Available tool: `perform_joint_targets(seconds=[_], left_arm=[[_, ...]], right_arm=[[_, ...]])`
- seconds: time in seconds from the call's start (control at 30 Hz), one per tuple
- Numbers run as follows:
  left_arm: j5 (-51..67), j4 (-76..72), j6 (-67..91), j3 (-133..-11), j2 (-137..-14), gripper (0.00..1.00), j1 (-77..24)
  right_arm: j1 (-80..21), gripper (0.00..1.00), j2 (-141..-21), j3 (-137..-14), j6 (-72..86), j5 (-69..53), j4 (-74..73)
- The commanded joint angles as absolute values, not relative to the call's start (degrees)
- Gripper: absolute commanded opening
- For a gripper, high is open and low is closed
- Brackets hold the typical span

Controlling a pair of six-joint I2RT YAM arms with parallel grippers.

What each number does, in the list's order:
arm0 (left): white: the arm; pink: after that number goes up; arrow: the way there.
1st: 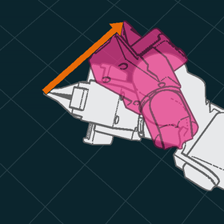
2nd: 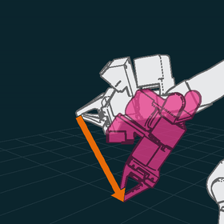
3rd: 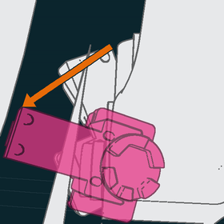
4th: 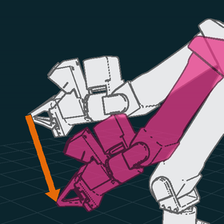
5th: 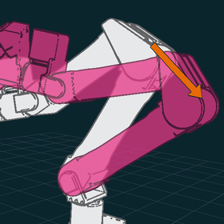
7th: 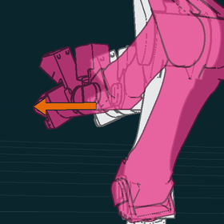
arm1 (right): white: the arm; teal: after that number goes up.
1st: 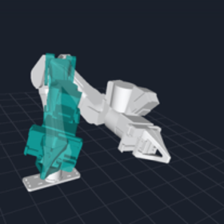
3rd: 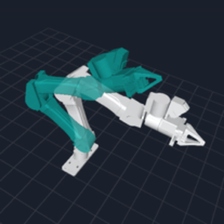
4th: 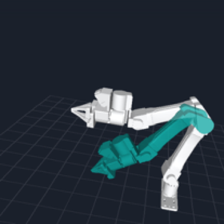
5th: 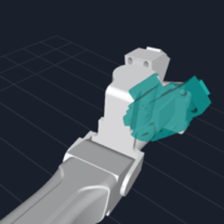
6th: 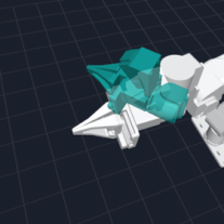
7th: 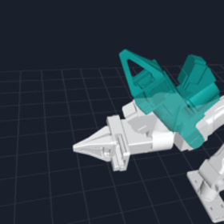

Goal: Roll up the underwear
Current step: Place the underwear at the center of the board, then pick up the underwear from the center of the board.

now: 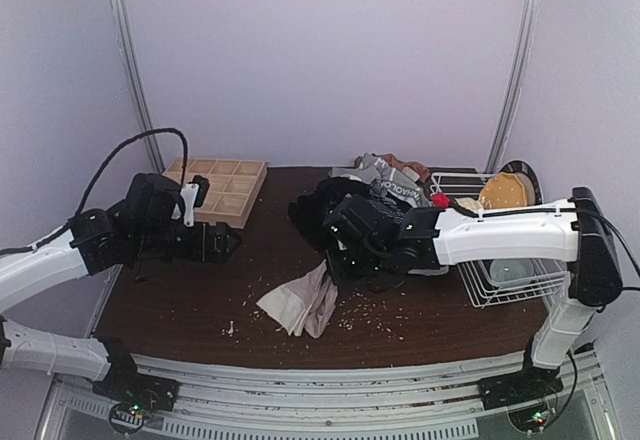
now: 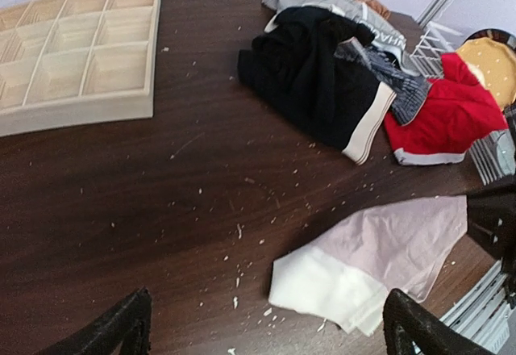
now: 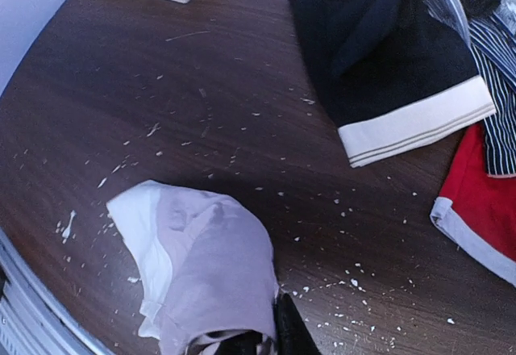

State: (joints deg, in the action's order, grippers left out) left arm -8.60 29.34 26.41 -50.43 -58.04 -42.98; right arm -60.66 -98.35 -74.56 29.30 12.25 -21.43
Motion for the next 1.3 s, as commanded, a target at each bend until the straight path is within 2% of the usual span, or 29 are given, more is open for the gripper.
perform_joint_targets(seconds=[0.0,0.17,0.23,0.4,0.53,0.77,1.07,1.13,1.17,1.2,1.23,1.27], left_arm=[[-9.4,30.46,28.55,-47.16,-57.23,0.98,-44.5],[-11.32,27.99,29.22,-44.71,-60.72,0.98,-49.98],[-11.43,27.05,29.28,-44.06,-62.93,0.98,-51.11],[-12.59,22.4,31.72,-40.08,-67.37,0.96,-51.46],[-10.58,16.99,32.77,-38.6,-72.87,0.94,-49.66],[-1.94,10.04,34.06,-41.51,-85.65,0.82,-45.35],[-3.92,7.34,36.61,-36.68,-81.13,0.74,-45.35],[-4.13,8.01,36.52,-35.98,-79.92,0.73,-45.36],[-4.25,8.2,36.49,-35.54,-79.17,0.73,-45.33],[-4.38,8.32,36.48,-35.11,-78.14,0.73,-45.35],[-4.45,8.47,36.47,-34.69,-77.37,0.73,-45.4],[-4.52,8.76,36.47,-34.42,-76.54,0.72,-45.36]], right_arm=[[-56.05,0.19,-99.47,-74.61,30.6,16.74,-25.53],[-53.77,0.48,-93.5,-67.0,29.72,19.15,-25.51],[-53.74,0.54,-89.71,-64.7,28.94,19.96,-26.2],[-56.27,0.56,-84.47,-60.4,26.25,10.13,-20.45],[-61.87,0.56,-89.64,-63.65,26.64,7.97,-19.23],[-63.48,0.56,-99.07,-65.29,32.44,1.15,-12.39],[-64.51,0.63,-106.51,-65.58,42.65,0.65,-8.82],[-64.51,0.59,-108.09,-66.7,43.35,0.91,-8.98],[-64.54,0.52,-108.63,-67.15,43.55,1.52,-9.31],[-64.44,0.4,-108.92,-67.54,43.67,2.43,-9.74],[-64.43,0.2,-108.66,-67.85,43.43,3.81,-10.4],[-64.44,0.11,-107.94,-68.04,42.88,4.78,-11.06]])
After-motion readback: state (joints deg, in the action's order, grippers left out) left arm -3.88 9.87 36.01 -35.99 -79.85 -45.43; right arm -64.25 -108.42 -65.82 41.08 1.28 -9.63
